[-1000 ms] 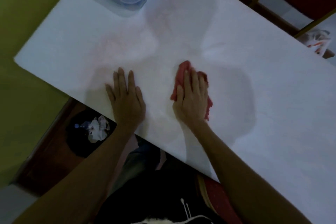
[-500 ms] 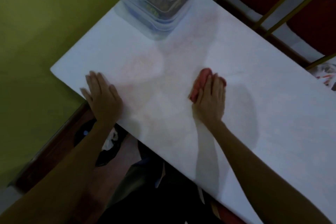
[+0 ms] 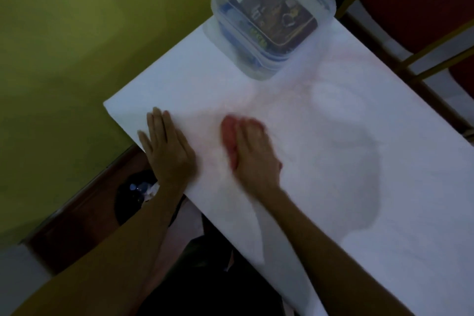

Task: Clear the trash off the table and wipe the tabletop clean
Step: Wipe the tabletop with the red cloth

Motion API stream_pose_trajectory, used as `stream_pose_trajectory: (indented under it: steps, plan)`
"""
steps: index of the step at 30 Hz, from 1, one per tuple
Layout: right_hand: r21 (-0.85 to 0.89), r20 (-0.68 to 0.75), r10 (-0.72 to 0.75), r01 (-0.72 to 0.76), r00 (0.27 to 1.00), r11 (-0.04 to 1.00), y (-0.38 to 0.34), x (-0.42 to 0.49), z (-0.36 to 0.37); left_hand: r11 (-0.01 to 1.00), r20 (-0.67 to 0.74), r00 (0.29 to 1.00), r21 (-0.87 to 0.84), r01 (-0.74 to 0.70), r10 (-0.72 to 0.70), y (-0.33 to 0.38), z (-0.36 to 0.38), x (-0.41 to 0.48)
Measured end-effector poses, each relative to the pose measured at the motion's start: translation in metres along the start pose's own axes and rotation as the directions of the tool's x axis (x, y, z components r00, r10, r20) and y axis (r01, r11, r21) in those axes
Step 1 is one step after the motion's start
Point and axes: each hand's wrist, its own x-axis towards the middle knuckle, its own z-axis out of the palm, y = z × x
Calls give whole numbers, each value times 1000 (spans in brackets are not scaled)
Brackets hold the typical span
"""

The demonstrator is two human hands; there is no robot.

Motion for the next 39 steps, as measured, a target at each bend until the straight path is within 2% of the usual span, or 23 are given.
stream_pose_trajectory:
  steps: [3,5,7,9,11,13,15,18,21,23,25,27,28,31,34,36,39]
  plan:
    - [14,-128,275,-276,953,961,13,70,-12,1000,33,999,16,-3,3,2,-3,0]
    - [46,-97,316,-313,944,949,-4,84,-13,1000,43,999,28,-9,8,2,-6,1]
    - [53,-65,223,-220,973,974,-33,63,-3,1000,56,998,25,0,-2,2,-7,0]
    - [48,21,46,-47,999,998,-64,25,9,999,67,997,21,29,-31,4,-8,1]
    - [76,98,-139,131,985,988,-70,6,12,998,77,996,33,47,-49,8,-8,2]
    - [77,89,-262,255,961,964,-46,20,6,999,97,994,27,41,-43,8,-9,2]
    - [33,22,-226,225,974,974,-13,52,-1,999,98,995,25,20,-23,6,-9,5]
    - [-11,-23,12,-12,1000,1000,26,104,-17,1000,79,997,31,2,-5,4,-10,3]
    - [21,7,158,-158,987,987,-2,100,-14,999,90,996,32,4,-7,4,-11,3]
    - [63,11,108,-109,994,992,-37,61,-5,999,95,995,32,16,-19,6,-12,2]
    - [99,47,-43,38,998,994,-66,15,6,998,96,994,38,47,-50,8,-11,3]
    - [82,65,-167,162,984,983,-64,-1,8,998,95,994,45,49,-53,9,-11,3]
    - [70,55,-179,175,982,982,-51,6,7,998,95,995,44,39,-43,10,-10,3]
    - [35,-35,-14,15,999,999,-11,53,0,999,82,996,42,22,-25,5,-8,4]
    - [43,-59,184,-182,981,982,3,96,-10,998,66,998,63,-6,2,5,-6,3]
    - [57,-77,203,-199,976,978,-18,91,-5,998,70,998,55,-2,-2,4,-7,3]
    - [102,-25,96,-93,995,990,-60,32,7,999,64,998,32,26,-28,6,-8,2]
